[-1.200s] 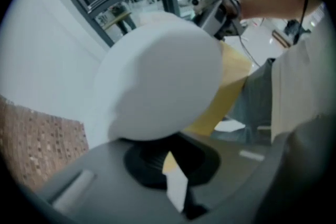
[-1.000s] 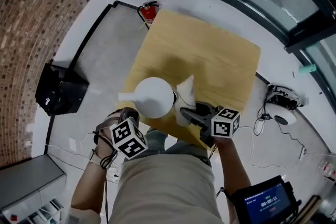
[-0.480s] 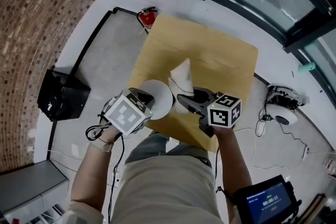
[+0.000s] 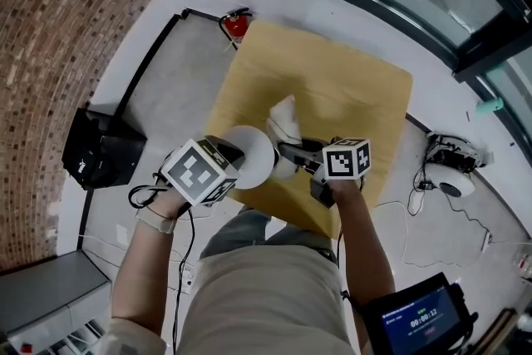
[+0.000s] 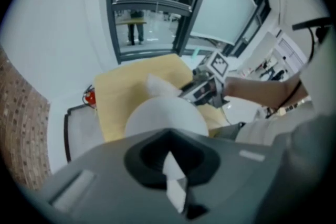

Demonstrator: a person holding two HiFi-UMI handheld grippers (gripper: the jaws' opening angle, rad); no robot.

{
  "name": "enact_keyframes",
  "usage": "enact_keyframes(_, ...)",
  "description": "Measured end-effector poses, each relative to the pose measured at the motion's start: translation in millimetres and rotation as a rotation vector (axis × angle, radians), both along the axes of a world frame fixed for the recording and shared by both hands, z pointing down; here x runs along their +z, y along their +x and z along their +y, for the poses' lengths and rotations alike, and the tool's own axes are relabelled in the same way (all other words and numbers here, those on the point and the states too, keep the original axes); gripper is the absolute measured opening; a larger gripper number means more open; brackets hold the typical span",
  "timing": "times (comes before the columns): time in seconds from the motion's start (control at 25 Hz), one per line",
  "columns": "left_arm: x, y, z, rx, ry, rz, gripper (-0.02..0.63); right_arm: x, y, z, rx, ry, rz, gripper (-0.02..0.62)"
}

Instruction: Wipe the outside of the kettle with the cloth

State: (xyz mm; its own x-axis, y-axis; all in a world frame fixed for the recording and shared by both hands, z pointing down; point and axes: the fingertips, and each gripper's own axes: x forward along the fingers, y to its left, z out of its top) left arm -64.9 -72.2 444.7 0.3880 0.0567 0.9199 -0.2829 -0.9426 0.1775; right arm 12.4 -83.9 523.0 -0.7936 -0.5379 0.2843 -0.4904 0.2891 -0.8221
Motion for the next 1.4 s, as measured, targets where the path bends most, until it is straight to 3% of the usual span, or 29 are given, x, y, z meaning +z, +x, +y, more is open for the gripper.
enact_keyframes(0.08, 0, 0, 0, 0.017, 0.012, -0.020, 0.002, 26, 2, -5, 0.019, -0.055, 0.042, 0.152)
enact_keyframes(0.24, 0, 1, -1, 0.012, 0.034, -0.014, 0.002, 94, 7, 0, 0.015, -0.159, 0.297, 0.150)
enact_keyframes(0.32, 0, 0, 0, 0.008, 0.038, -0.009, 0.002, 112, 7, 5, 0.021, -0.195, 0.355, 0.150)
enact_keyframes(0.44, -1, 1, 1, 0.000, 0.031, 0.004, 0.002, 92, 5, 5, 0.012, -0.170, 0.316, 0.149)
enact_keyframes(0.6, 0, -1, 3, 0.007, 0.047, 0.001, 0.002, -7, -4, -6, -0.023, 0.022, 0.147, 0.149)
enact_keyframes(0.72, -1, -3, 2, 0.020, 0.061, 0.001, 0.002, -50, -7, -13, -0.053, 0.111, 0.131, 0.146)
enact_keyframes(0.84, -7, -7, -2, 0.032, 0.080, -0.014, 0.002, -40, -10, -24, -0.039, 0.075, 0.065, 0.146)
enact_keyframes(0.96, -5, -9, -1, 0.022, 0.082, -0.032, 0.002, -3, -11, -28, 0.005, -0.024, 0.004, 0.146)
enact_keyframes(1.2, -1, 5, 4, 0.011, 0.086, -0.024, 0.002, 94, 11, -3, 0.082, -0.256, 0.089, 0.146)
enact_keyframes(1.28, -1, 5, 3, 0.010, 0.090, -0.023, 0.002, 100, 12, -1, 0.093, -0.277, 0.085, 0.146)
enact_keyframes(1.4, -1, 2, 1, 0.008, 0.086, -0.016, 0.002, 62, 4, -6, 0.059, -0.199, 0.053, 0.146)
